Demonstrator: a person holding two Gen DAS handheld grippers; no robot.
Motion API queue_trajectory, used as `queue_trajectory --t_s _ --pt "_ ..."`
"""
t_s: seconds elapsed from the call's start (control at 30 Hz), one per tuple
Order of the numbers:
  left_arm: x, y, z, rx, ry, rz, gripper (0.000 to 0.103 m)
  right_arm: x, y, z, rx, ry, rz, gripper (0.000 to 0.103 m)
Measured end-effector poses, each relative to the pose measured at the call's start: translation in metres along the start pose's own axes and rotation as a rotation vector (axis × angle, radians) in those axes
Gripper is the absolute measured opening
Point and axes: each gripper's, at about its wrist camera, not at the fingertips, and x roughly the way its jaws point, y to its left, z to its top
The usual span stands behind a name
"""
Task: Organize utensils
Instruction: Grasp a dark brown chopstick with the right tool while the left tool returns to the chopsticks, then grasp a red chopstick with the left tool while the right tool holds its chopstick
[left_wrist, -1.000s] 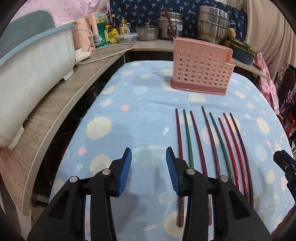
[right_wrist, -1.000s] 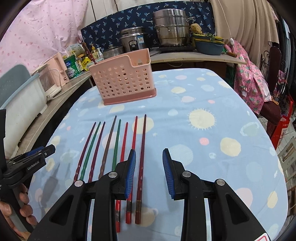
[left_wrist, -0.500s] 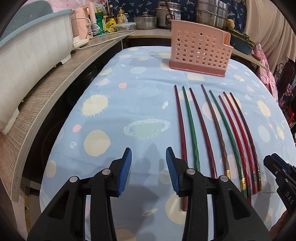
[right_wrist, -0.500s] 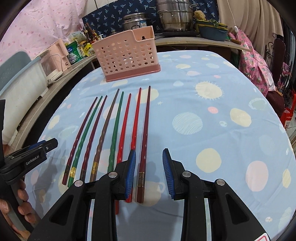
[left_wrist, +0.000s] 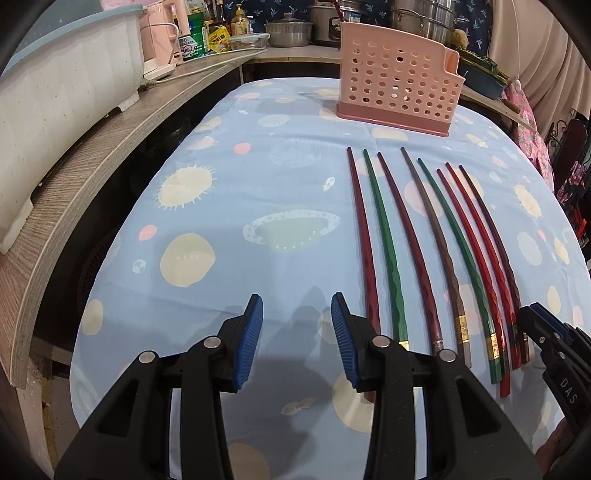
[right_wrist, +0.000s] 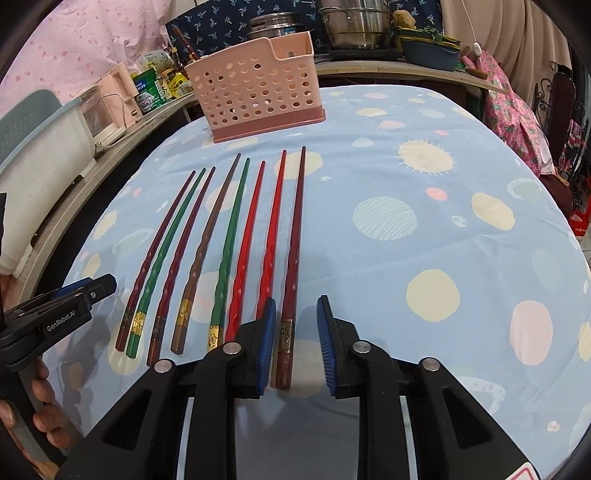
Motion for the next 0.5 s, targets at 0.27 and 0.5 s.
queue_trajectory --t_s 0.27,0.5 --pt "0.0003 0.0008 -0.0038 0.003 0.009 -0.005 0.037 -0.0004 -0.0016 -0.0029 -0.008 -0.006 -0.015 0.01" --pt "0.0006 -0.0018 -0.0053 0.014 0.016 -0.02 0.038 -0.0021 -0.0032 -0.0058 -0.011 -0.019 -0.024 0.007"
